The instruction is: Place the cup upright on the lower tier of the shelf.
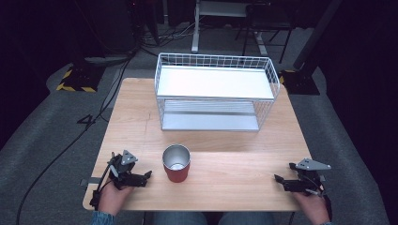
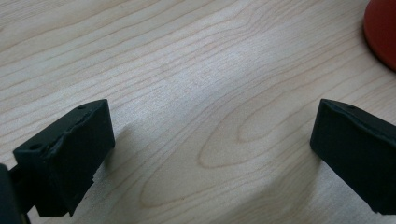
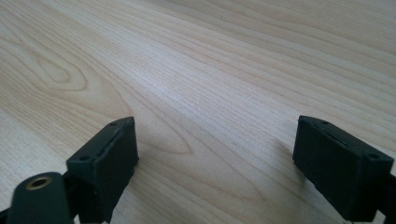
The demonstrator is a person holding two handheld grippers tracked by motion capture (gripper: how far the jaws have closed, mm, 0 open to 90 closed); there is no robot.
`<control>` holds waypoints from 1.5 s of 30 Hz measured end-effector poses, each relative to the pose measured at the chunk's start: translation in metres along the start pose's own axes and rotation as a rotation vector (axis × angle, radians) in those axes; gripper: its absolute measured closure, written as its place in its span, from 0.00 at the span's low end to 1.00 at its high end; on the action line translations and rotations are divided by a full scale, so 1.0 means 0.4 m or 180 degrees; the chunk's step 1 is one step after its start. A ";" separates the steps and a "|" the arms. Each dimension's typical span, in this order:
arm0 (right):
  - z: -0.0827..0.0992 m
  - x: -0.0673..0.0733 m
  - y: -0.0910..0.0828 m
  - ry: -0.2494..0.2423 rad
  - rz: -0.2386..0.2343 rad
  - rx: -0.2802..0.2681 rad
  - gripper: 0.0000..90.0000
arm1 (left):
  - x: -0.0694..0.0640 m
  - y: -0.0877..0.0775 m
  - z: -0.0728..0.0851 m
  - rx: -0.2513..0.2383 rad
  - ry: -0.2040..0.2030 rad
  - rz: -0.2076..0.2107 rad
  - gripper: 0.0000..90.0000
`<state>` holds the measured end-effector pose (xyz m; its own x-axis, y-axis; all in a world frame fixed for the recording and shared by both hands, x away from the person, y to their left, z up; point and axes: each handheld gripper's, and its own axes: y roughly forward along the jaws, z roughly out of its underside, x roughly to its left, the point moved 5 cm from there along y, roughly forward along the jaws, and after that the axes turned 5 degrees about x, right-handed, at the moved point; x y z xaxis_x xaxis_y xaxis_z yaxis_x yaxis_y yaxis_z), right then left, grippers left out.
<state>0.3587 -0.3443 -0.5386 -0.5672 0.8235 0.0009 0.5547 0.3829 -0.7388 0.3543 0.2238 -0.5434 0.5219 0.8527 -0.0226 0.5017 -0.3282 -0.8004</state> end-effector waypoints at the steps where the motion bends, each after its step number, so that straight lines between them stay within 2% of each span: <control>1: 0.000 0.000 0.000 0.0000 0.0000 0.0000 0.16 | 0.000 0.000 0.000 0.0000 0.0000 0.0000 0.00; 9: -0.001 0.000 0.001 0.0012 0.0003 0.0004 0.16 | 0.001 -0.006 0.006 -0.0005 -0.0062 -0.0019 0.01; 15: -0.001 0.000 0.001 0.0013 0.0003 0.0002 0.16 | 0.007 -0.019 0.005 -0.0084 -0.0150 0.0022 0.02; 20: -0.001 0.000 0.001 0.0012 0.0005 0.0004 0.16 | 0.001 -0.049 -0.015 -0.0255 -0.0136 0.0034 0.02; 30: -0.001 0.000 0.000 0.0004 0.0006 -0.0002 0.16 | -0.018 -0.093 -0.031 -0.0393 -0.0063 0.0089 0.02; 31: -0.001 0.000 0.000 0.0004 0.0006 -0.0003 0.16 | -0.023 -0.104 -0.032 -0.0472 -0.0094 0.0109 0.02; 32: -0.001 0.000 0.000 0.0004 0.0006 -0.0002 0.16 | -0.023 -0.104 -0.032 -0.0472 -0.0094 0.0109 0.02; 35: -0.001 0.000 0.000 0.0005 0.0006 -0.0002 0.16 | -0.033 -0.125 -0.031 -0.0603 -0.0107 0.0143 0.02; 40: -0.001 0.000 0.000 0.0006 0.0006 -0.0002 0.16 | -0.055 -0.158 -0.026 -0.0863 -0.0034 0.0222 0.02; 41: -0.001 0.000 0.000 0.0006 0.0006 -0.0002 0.16 | -0.055 -0.158 -0.026 -0.0863 -0.0034 0.0222 0.02; 42: -0.001 0.000 0.000 0.0006 0.0005 -0.0002 0.16 | -0.064 -0.168 -0.027 -0.0958 0.0001 0.0245 0.02; 43: -0.001 0.000 0.000 0.0006 0.0005 -0.0002 0.16 | -0.064 -0.168 -0.027 -0.0958 0.0001 0.0245 0.02; 44: -0.001 0.000 0.000 0.0006 0.0006 -0.0002 0.16 | -0.074 -0.178 -0.029 -0.1064 0.0031 0.0271 0.02; 45: -0.001 0.000 0.000 0.0006 0.0006 -0.0002 0.16 | -0.074 -0.178 -0.029 -0.1064 0.0031 0.0271 0.02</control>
<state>0.3590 -0.3440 -0.5385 -0.5650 0.8251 0.0009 0.5561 0.3817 -0.7383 0.3110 0.2173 -0.4788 0.5773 0.8132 -0.0736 0.6536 -0.5143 -0.5552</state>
